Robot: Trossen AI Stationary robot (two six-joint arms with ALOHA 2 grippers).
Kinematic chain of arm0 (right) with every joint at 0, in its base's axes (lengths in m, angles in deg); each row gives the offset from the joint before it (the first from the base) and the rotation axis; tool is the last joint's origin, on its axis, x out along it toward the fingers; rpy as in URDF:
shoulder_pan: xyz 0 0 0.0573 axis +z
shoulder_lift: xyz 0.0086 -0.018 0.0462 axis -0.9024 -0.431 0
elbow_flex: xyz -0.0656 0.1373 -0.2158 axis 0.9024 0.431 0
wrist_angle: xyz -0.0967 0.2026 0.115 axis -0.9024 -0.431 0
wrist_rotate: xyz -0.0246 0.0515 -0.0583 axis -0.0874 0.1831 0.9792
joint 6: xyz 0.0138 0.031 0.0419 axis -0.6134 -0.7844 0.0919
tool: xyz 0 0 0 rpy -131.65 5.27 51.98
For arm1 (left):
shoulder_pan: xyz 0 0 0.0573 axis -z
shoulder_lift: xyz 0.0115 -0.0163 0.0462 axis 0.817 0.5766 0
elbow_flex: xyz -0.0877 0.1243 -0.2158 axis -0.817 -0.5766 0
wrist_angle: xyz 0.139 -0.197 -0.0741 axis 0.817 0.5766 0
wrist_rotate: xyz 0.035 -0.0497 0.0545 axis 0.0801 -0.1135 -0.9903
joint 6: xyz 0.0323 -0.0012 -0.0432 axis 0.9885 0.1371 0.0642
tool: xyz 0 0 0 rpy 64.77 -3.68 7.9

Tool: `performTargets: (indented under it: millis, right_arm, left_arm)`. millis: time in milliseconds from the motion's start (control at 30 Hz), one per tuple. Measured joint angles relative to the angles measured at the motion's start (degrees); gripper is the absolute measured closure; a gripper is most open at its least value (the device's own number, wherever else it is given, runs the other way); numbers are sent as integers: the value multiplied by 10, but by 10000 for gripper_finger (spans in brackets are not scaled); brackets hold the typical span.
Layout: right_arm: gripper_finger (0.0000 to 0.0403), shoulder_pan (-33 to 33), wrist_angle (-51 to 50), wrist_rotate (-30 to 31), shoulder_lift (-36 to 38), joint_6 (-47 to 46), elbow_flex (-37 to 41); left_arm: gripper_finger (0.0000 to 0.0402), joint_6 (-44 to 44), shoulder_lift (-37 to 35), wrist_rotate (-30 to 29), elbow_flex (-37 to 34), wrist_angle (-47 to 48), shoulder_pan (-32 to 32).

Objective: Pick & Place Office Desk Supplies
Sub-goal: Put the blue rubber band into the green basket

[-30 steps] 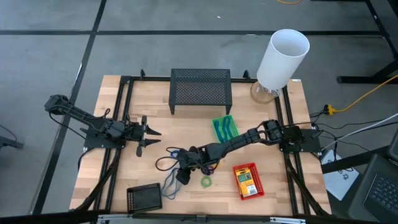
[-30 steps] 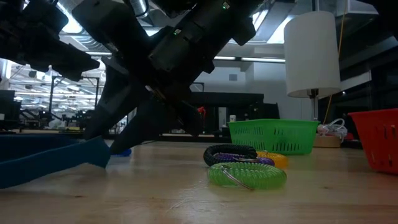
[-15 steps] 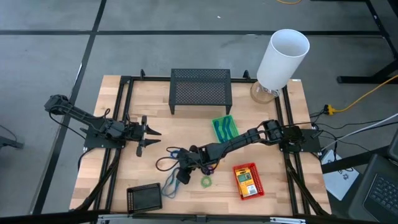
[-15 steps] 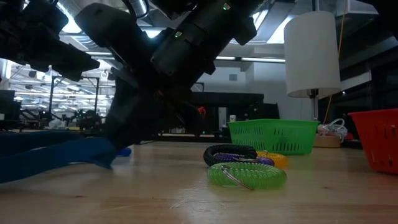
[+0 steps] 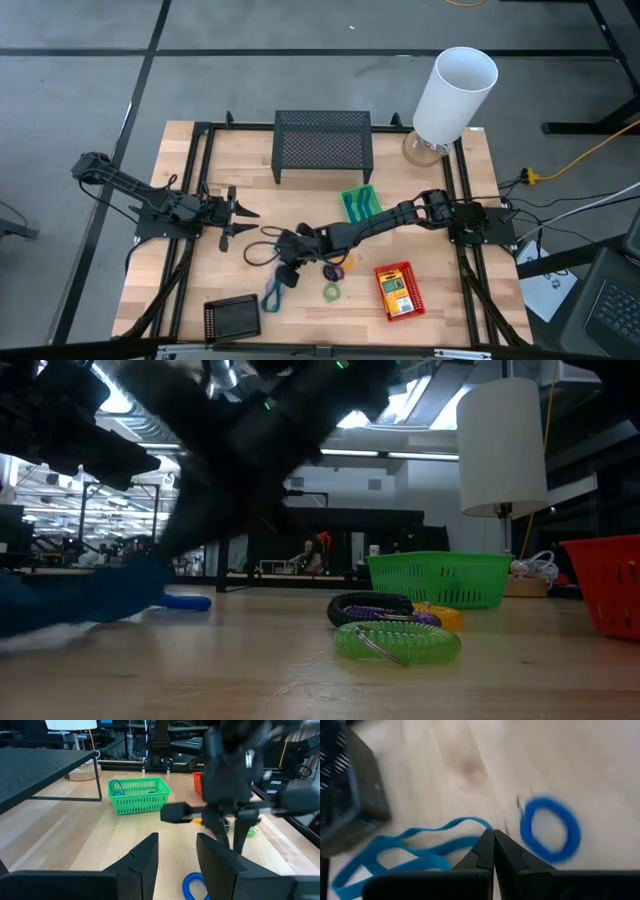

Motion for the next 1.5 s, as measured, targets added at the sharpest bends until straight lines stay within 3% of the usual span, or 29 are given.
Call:
performTargets:
  millis: [267,767,967,1233,1367,1500]
  right_arm:
    - [402,-3,-123,48,1,74,-139]
    - [402,4,-451,155,0,75,-337]
    - [403,14,-557,201,36,22,-331]
    - [403,37,-561,307,78,4,-332]
    - [403,38,-563,255,79,12,-332]
    - [403,43,-575,315,79,2,-331]
  left_arm:
    - [272,0,0,0,0,0,0]
    - [272,-4,0,6,0,0,0]
    - [272,-4,0,12,0,0,0]
    - [272,-11,0,12,0,-1,0]
    - [272,-10,0,13,0,-1,0]
    - [272,-15,0,21,0,-1,0]
